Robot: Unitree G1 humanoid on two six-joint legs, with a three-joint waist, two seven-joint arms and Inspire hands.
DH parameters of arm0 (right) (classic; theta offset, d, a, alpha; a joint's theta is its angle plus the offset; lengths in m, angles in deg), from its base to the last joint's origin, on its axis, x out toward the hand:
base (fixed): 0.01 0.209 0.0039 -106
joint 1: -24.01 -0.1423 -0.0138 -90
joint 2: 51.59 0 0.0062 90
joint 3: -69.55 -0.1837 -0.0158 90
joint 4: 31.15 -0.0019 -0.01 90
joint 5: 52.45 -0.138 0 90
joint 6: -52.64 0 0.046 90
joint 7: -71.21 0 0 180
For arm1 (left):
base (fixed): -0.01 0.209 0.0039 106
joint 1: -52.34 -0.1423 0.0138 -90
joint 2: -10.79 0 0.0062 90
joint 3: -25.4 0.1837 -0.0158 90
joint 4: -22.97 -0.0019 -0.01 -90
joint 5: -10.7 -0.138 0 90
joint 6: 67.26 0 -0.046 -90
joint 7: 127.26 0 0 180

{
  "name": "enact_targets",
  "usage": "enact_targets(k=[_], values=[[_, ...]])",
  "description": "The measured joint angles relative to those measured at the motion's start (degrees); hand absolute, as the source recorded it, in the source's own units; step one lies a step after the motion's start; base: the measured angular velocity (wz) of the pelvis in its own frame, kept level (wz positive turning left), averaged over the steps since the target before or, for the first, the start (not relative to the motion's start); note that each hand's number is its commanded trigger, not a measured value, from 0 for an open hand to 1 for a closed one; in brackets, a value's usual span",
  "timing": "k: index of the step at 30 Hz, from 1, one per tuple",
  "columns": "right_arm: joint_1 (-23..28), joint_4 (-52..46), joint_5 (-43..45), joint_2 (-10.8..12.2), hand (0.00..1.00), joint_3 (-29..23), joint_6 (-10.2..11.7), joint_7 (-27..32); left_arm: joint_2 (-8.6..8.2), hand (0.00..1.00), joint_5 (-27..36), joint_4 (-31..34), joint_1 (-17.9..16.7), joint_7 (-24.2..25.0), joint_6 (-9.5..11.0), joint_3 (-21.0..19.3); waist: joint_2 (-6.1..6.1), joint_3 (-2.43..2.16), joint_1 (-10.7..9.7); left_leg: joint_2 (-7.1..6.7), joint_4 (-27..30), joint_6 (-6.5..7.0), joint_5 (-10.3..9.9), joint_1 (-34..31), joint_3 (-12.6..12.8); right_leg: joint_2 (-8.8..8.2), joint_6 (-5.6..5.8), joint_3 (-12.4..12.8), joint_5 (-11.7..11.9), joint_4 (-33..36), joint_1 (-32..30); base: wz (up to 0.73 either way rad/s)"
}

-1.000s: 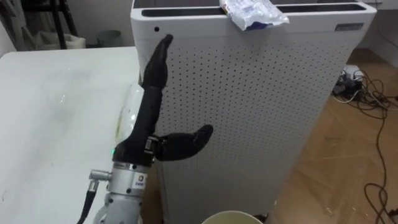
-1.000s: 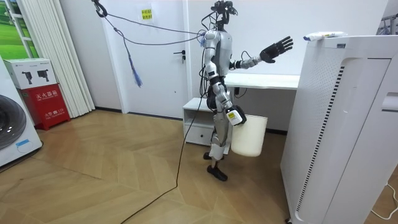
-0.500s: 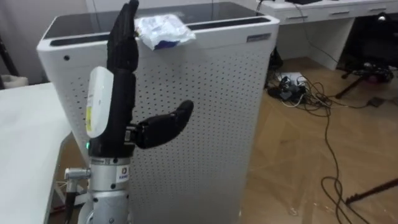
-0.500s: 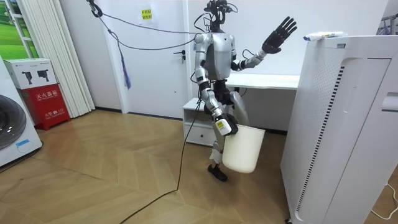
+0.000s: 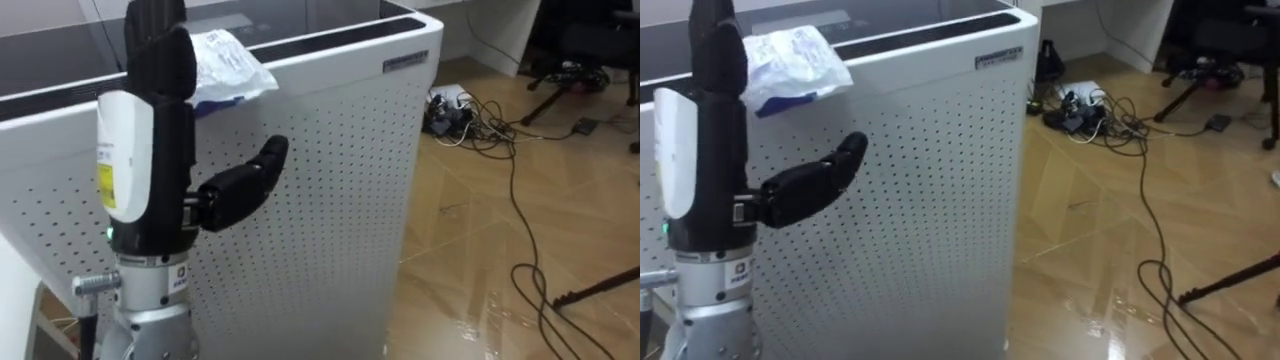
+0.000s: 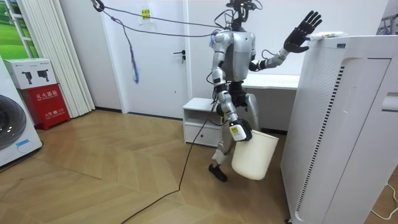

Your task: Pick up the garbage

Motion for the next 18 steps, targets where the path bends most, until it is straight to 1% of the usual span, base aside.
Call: enact_targets(k=[1, 2, 3, 4, 5, 6, 7, 8, 9, 10, 11, 13, 15, 18], values=[[0.00, -1.04, 0.11, 0.06, 1.00, 0.28, -0.01, 0.00, 0.33, 0.00, -0.32, -0.04, 0.42, -0.47, 0.13, 0.11, -0.10, 0.08, 0.07, -0.52, 0.58, 0.64, -0.91, 0.43, 0.60, -1.12, 0.89, -1.07, -0.49, 1.55, -0.04, -0.08], [-0.01, -1.84, 0.10, 0.12, 1.00, 0.75, 0.00, 0.02, 0.44, 0.00, -0.29, -0.04, 0.66, -0.68, 0.19, 0.10, -0.08, 0.08, 0.37, -0.78, 1.25, 1.05, -1.91, 1.08, 1.15, -1.97, 1.24, -1.94, -0.67, 3.06, -0.03, -0.10], [0.00, -2.32, 0.11, 0.13, 1.00, 1.12, 0.00, 0.06, 0.53, 0.00, -0.29, -0.03, 0.82, -0.87, 0.24, 0.10, -0.05, 0.06, 0.50, -0.87, 1.63, 1.23, -2.37, 1.28, 1.25, -2.23, 1.33, -2.54, -0.62, 3.40, 0.16, -0.17], [0.00, -3.14, 0.04, 0.23, 1.00, 1.75, 0.08, 0.10, 0.79, 0.00, -0.28, -0.02, 1.45, -1.07, 0.43, 0.08, -0.21, 0.16, 1.17, -1.16, 1.67, 1.52, -3.02, 1.84, 1.41, -2.85, 1.59, -3.66, -0.49, 3.89, 0.45, -0.05], [-0.03, -3.24, 0.04, 0.33, 1.00, 2.15, 0.11, 0.00, 1.29, 0.00, -0.37, -0.02, 2.10, -1.07, 0.75, 0.06, -0.25, 0.22, 1.40, -1.36, 1.56, 1.91, -3.28, 2.37, 1.40, -3.11, 2.32, -4.50, -0.09, 3.82, 1.09, 0.00], [-0.02, -3.20, 0.05, 0.36, 1.00, 2.15, 0.11, -0.06, 1.46, 0.00, -0.37, -0.01, 2.27, -1.14, 0.95, 0.00, -0.14, 0.27, 1.65, -1.37, 1.37, 2.03, -3.36, 2.69, 1.24, -3.08, 2.94, -4.63, 0.26, 4.07, 1.11, 0.08], [-0.03, -3.18, 0.04, 0.34, 1.00, 2.14, 0.11, -0.08, 1.64, 0.00, -0.37, -0.02, 2.28, -1.25, 1.21, 0.03, 0.38, 0.50, 1.72, -1.30, 1.15, 2.16, -3.44, 3.33, 0.34, -3.03, 4.44, -4.77, 1.21, 5.83, 0.61, 0.04], [-0.21, -3.16, 0.03, 0.33, 1.00, 2.10, 0.12, -0.08, 1.69, 0.00, -0.28, 0.08, 2.22, -1.25, 1.56, 0.38, 1.35, 0.72, 1.80, -1.28, 0.69, 1.85, -3.94, 3.87, -2.29, -2.87, 5.19, -4.38, 1.15, 5.78, -0.20, 0.00], [-0.61, -3.17, 0.03, 0.34, 1.00, 2.09, 0.12, -0.06, 1.73, 0.00, -0.18, 0.34, 2.19, -1.26, 1.68, 0.38, 1.62, 0.87, 1.84, -1.34, 0.63, 1.81, -3.96, 3.83, -2.79, -3.05, 5.13, -4.21, 1.08, 4.19, -0.78, -0.04], [-1.23, -3.18, 0.09, 0.44, 1.00, 2.13, 0.13, -0.05, 1.95, 0.00, -0.16, 1.06, 2.19, -1.27, 1.66, 0.39, 1.77, 0.98, 1.60, -1.88, 0.20, 1.75, -3.96, 3.68, -3.29, -3.74, 4.45, -3.93, 1.80, -1.19, -1.98, 0.12], [-1.02, -3.10, 0.11, 0.44, 1.00, 2.12, 0.10, -0.03, 1.82, 0.00, -0.21, 1.11, 1.86, -1.25, 1.69, 0.52, 2.04, 0.65, 1.06, -2.23, -0.46, 1.55, -3.73, 3.82, -4.17, -4.09, 4.15, -6.01, 2.84, -1.57, -1.60, 0.18], [-1.00, -2.95, 0.06, 0.39, 1.00, 2.09, 0.08, -0.06, 1.85, 0.00, -0.32, 1.67, 1.87, -1.15, 1.47, 0.23, 1.97, 0.59, 1.09, -2.30, -1.05, 1.34, -3.46, 3.78, -4.76, -3.96, 3.69, -7.29, 3.21, -3.07, -0.87, 0.24], [-0.99, -2.60, 0.10, 0.62, 1.00, 2.11, 0.04, -0.10, 1.93, 0.00, -1.37, 3.05, 1.73, -1.00, 1.25, 0.17, 1.72, 0.43, 1.43, -2.34, -1.53, 1.23, -3.12, 4.08, -5.18, -3.72, 3.63, -7.89, 3.56, -4.57, -0.06, 0.20], [-1.06, -1.89, 0.11, 1.01, 1.00, 2.12, 0.04, -0.55, 2.01, 0.00, -1.44, 5.15, 0.61, -0.52, 1.34, 0.20, 0.74, 0.05, 1.86, -2.54, -2.01, 1.17, -2.93, 4.13, -5.78, -2.94, 3.63, -9.09, 4.20, -7.26, 1.49, 0.21]])
